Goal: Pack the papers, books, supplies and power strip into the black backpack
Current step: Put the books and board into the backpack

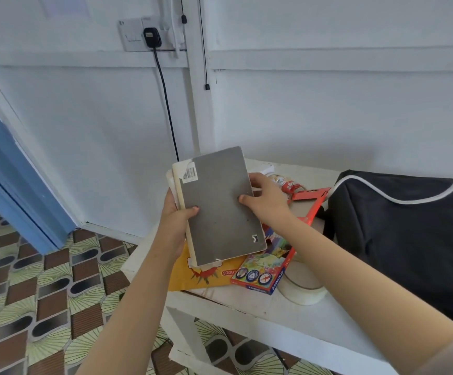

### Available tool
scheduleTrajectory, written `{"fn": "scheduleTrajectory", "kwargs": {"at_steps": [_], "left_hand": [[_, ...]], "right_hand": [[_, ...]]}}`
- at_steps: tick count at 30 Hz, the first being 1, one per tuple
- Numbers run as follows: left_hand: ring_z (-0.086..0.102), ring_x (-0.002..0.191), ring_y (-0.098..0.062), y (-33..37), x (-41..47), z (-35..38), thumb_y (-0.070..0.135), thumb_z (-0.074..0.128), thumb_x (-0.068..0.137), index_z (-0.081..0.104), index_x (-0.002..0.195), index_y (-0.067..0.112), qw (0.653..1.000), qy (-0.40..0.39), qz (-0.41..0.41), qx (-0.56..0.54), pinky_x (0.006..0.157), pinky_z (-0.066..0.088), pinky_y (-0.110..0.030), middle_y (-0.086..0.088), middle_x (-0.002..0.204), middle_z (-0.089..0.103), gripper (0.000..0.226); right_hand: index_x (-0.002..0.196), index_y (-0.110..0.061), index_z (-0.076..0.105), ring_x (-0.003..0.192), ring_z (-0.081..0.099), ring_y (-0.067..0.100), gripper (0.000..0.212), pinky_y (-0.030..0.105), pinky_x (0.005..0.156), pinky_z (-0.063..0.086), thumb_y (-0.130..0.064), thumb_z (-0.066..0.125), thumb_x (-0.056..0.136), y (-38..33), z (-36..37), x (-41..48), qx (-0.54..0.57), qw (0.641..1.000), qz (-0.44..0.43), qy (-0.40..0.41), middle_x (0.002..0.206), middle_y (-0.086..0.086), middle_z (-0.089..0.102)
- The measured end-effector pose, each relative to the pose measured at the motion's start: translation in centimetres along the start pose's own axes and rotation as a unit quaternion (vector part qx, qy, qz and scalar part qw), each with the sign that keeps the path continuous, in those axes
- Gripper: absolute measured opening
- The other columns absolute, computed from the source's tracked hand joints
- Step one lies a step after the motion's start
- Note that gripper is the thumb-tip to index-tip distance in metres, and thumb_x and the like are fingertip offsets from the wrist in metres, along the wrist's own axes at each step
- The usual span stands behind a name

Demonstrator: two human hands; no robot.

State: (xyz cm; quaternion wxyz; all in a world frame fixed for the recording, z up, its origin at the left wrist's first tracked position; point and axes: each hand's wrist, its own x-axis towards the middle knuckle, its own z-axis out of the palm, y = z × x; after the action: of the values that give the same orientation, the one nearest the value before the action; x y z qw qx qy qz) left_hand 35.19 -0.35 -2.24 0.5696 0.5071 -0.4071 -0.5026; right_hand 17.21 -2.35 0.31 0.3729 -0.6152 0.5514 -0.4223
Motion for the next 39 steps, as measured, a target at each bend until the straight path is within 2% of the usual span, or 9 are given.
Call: {"fn": "scheduleTrajectory", "kwargs": {"at_steps": [6, 10, 12, 15, 20, 27, 33, 35, 39], "left_hand": [[0.056, 0.1, -0.02, -1.7, 1.6, 0.8, 0.027, 0.059, 0.089, 0.037, 0.131, 0.021, 0.994, 0.044, -0.09, 0.049, 0.077, 0.048, -0.037, -0.004, 0.122, 0.055, 0.048], [0.042, 0.121, -0.026, -1.4, 2.1, 0.8, 0.046, 0.063, 0.081, 0.035, 0.133, 0.02, 0.965, 0.097, 0.015, 0.241, 0.102, 0.038, -0.051, -0.004, 0.131, 0.044, 0.064], [0.048, 0.115, -0.022, -0.8, 1.6, 0.8, 0.05, 0.06, 0.079, 0.042, 0.127, 0.028, 0.973, 0.07, 0.063, 0.21, 0.099, 0.042, -0.049, 0.001, 0.123, 0.051, 0.056], [0.056, 0.107, -0.014, 0.6, 0.4, 1.2, 0.028, 0.059, 0.09, 0.044, 0.13, 0.025, 0.991, 0.013, 0.087, 0.1, 0.085, 0.05, -0.034, 0.006, 0.119, 0.055, 0.043], [0.059, 0.088, 0.0, 3.2, -0.6, 2.0, 0.007, 0.06, 0.087, 0.052, 0.122, 0.021, 0.985, 0.031, 0.156, 0.07, 0.067, 0.046, -0.015, 0.014, 0.102, 0.061, 0.038], [0.059, 0.093, -0.008, 3.5, -2.0, 2.6, 0.01, 0.068, 0.082, 0.055, 0.095, 0.035, 0.982, 0.03, 0.178, 0.055, 0.077, 0.051, -0.028, 0.013, 0.098, 0.062, 0.031], [0.056, 0.103, -0.009, 2.7, -2.2, 2.7, 0.01, 0.072, 0.079, 0.044, 0.119, 0.031, 0.974, 0.034, 0.196, 0.105, 0.083, 0.054, -0.033, 0.012, 0.111, 0.056, 0.053], [0.054, 0.111, -0.011, 3.1, -2.2, 2.7, 0.005, 0.073, 0.077, 0.033, 0.124, 0.042, 0.969, 0.038, 0.223, 0.096, 0.088, 0.053, -0.034, 0.007, 0.126, 0.048, 0.072], [0.064, 0.105, -0.022, 5.6, -2.0, 3.1, -0.009, 0.072, 0.073, 0.01, 0.133, 0.056, 0.96, -0.017, 0.28, -0.002, 0.08, 0.056, -0.033, -0.015, 0.147, 0.032, 0.108]], "right_hand": [[0.111, -0.023, 0.047, 0.071, 0.064, 0.02, 0.032, 0.027, 0.056, 0.053, 0.002, 0.046, 0.091, -0.4, 0.4, 0.2, 0.132, 0.986, 0.093, -0.039, 0.094, 0.012, 0.066], [0.112, -0.018, 0.048, 0.071, 0.063, 0.025, 0.032, 0.037, 0.064, 0.054, 0.006, 0.044, 0.092, -0.2, -0.2, 0.3, 0.232, 0.965, 0.111, -0.051, 0.091, 0.015, 0.065], [0.115, -0.015, 0.047, 0.071, 0.063, 0.027, 0.032, 0.037, 0.064, 0.053, 0.007, 0.044, 0.092, -0.3, -0.7, 0.4, 0.257, 0.96, 0.092, -0.06, 0.088, 0.014, 0.065], [0.113, -0.015, 0.047, 0.074, 0.064, 0.027, 0.031, 0.036, 0.065, 0.054, 0.007, 0.045, 0.092, -0.8, -1.3, 0.6, 0.284, 0.954, 0.05, -0.085, 0.09, 0.013, 0.067], [0.101, -0.02, 0.047, 0.087, 0.061, 0.025, 0.034, 0.042, 0.085, 0.047, 0.012, 0.042, 0.089, -1.5, -1.5, 0.3, 0.316, 0.943, -0.016, -0.101, 0.096, 0.007, 0.065], [0.122, -0.021, 0.045, 0.09, 0.064, 0.005, 0.048, 0.018, 0.071, 0.051, 0.01, 0.05, 0.086, -2.1, -1.3, -0.6, 0.258, 0.961, -0.064, -0.072, 0.107, -0.001, 0.064], [0.143, -0.038, 0.005, 0.114, 0.054, 0.022, 0.093, 0.031, 0.088, 0.054, 0.002, 0.063, 0.083, -1.8, -1.9, -1.3, 0.142, 0.969, -0.199, 0.021, 0.131, 0.009, 0.044], [0.145, -0.032, 0.005, 0.126, 0.042, 0.016, 0.094, 0.034, 0.093, 0.051, 0.002, 0.064, 0.08, -2.3, -2.6, -1.1, 0.036, 0.957, -0.282, 0.064, 0.145, 0.0, 0.027], [0.142, -0.031, 0.019, 0.123, 0.039, 0.005, 0.087, 0.024, 0.084, 0.046, 0.005, 0.063, 0.075, -4.2, -4.9, -1.0, -0.073, 0.923, -0.37, 0.072, 0.136, -0.036, 0.02]]}}
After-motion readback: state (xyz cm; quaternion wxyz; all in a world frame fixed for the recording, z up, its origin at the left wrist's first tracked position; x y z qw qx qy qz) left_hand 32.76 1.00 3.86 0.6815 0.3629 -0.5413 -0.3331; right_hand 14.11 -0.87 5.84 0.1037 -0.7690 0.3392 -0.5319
